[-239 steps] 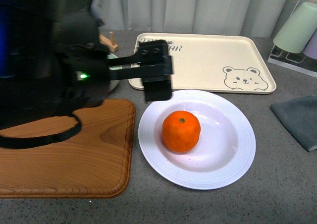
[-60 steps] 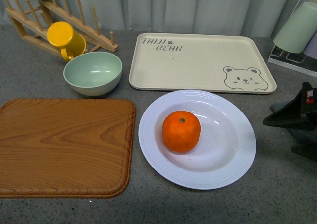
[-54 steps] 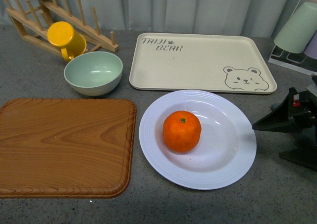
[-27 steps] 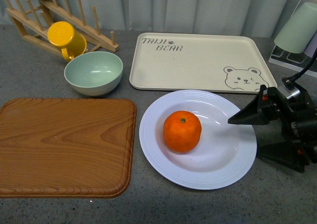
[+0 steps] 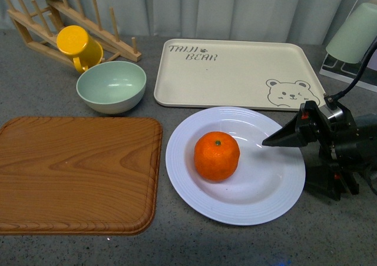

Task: Place orange and plate with both arms

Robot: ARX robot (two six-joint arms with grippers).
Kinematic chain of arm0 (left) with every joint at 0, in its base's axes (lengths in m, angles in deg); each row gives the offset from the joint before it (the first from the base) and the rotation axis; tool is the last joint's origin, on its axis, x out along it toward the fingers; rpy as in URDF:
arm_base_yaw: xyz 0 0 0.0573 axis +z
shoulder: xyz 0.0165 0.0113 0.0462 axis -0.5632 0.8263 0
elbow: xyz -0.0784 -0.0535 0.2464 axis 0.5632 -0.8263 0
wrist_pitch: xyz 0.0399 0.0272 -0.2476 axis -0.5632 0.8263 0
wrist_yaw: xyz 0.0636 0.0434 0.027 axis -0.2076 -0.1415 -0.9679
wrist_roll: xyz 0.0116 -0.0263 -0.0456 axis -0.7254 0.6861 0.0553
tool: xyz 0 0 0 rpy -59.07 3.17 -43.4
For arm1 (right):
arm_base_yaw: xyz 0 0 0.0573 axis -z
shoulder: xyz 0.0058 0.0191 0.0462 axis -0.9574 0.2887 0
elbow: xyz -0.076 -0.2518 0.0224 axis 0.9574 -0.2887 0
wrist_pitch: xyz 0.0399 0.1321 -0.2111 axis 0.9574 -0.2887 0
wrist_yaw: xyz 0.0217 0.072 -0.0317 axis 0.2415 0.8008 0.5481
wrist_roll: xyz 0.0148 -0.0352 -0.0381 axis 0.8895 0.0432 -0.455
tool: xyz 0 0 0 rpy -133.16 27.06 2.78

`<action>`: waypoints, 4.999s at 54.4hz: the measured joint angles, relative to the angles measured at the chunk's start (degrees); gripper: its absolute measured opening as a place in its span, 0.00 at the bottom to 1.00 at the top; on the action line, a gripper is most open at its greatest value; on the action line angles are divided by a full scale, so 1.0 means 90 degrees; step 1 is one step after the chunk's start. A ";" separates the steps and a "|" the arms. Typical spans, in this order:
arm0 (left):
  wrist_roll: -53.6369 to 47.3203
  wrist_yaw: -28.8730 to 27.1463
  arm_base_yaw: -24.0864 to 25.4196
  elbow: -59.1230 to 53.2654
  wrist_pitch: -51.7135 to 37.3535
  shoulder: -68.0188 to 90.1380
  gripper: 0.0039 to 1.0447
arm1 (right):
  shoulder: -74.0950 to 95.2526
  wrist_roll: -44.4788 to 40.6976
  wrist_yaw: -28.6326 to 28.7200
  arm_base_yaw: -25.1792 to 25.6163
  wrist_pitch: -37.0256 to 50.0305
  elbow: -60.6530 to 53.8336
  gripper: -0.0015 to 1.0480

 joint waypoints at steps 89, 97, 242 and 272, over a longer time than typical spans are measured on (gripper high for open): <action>0.0000 -0.0002 0.0000 0.0000 0.0000 0.0000 0.94 | 0.0097 0.3580 -0.0928 -0.0551 0.5105 -0.0197 0.03; 0.0000 0.0000 0.0000 0.0000 0.0000 0.0000 0.94 | 0.0238 0.3599 -0.1462 -0.0634 0.4724 0.0197 0.03; -0.0002 0.0000 0.0000 0.0000 0.0000 0.0000 0.94 | -1.0739 -0.5911 -0.6501 -0.0437 0.0818 -0.5221 0.91; 0.0000 0.0000 0.0000 0.0000 0.0000 0.0000 0.94 | -1.1880 -0.6161 -0.6460 -0.0393 0.0049 -0.5384 0.91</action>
